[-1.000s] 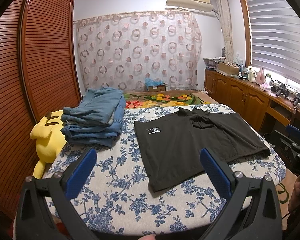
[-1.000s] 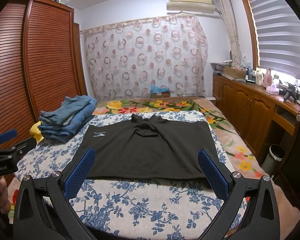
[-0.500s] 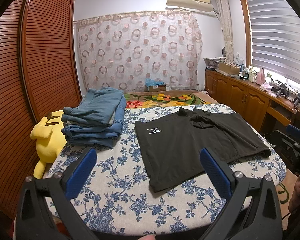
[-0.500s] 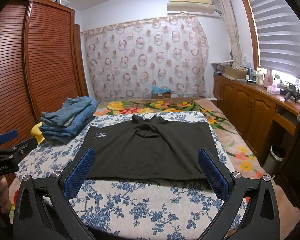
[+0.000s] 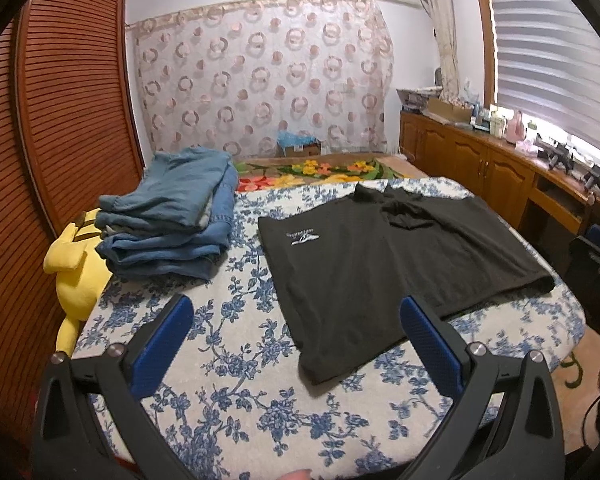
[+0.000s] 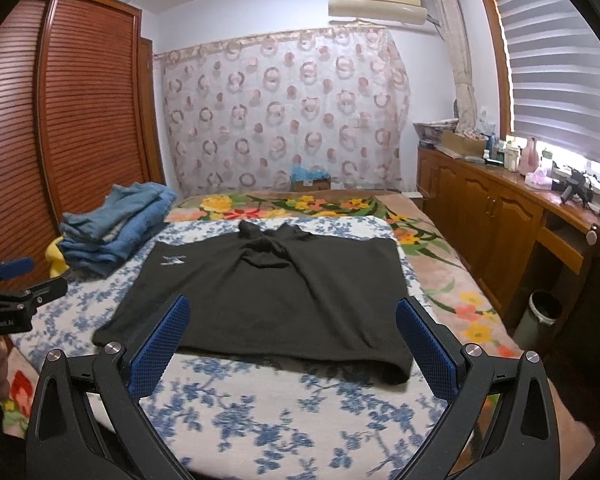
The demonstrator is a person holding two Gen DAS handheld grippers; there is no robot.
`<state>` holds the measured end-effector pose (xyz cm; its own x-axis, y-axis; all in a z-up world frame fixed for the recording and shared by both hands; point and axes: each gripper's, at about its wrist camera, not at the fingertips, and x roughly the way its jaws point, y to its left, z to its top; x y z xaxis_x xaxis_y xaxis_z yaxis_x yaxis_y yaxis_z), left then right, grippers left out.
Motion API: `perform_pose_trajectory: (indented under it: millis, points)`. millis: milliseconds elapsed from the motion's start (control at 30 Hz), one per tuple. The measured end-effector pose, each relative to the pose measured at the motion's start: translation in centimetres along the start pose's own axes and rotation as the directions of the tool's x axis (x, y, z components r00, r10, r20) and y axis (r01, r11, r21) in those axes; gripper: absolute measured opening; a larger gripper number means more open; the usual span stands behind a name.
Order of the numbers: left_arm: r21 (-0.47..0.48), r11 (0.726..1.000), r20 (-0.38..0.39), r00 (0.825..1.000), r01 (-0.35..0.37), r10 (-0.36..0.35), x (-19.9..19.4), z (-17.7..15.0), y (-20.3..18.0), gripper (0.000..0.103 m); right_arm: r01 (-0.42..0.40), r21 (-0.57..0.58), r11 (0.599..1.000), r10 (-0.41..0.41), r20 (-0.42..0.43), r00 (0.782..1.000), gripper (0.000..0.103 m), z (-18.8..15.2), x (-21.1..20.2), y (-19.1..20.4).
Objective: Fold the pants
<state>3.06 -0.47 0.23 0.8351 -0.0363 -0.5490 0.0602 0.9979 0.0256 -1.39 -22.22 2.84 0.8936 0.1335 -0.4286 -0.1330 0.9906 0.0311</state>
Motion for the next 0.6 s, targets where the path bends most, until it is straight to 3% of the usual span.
perform_pose_trajectory:
  millis: [300, 400, 467, 600]
  points:
    - [0.004, 0.999, -0.079, 0.996, 0.032, -0.032, 4.3, -1.6, 0.6, 0.103, 0.032, -0.024, 0.999, -0.033, -0.051, 0.998, 0.102, -0.9, 2.2, -3.5]
    - [-0.004, 0.998, -0.111, 0.992, 0.058, -0.058, 5.6, -2.3, 0.9, 0.103, 0.041, -0.025, 0.999, -0.043, -0.090, 0.995, 0.095, -1.3, 3.4, -4.8]
    - [-0.006, 0.997, -0.128, 0.989, 0.072, -0.072, 6.2, -2.7, 0.9, 0.103, 0.043, -0.018, 0.999, -0.045, -0.119, 0.992, 0.086, -1.6, 3.9, -5.6]
    - [-0.034, 0.993, -0.162, 0.980, 0.113, -0.117, 7.1, -3.7, 1.3, 0.103, 0.049, -0.012, 0.999, -0.050, -0.167, 0.985, 0.080, -2.2, 5.0, -7.0]
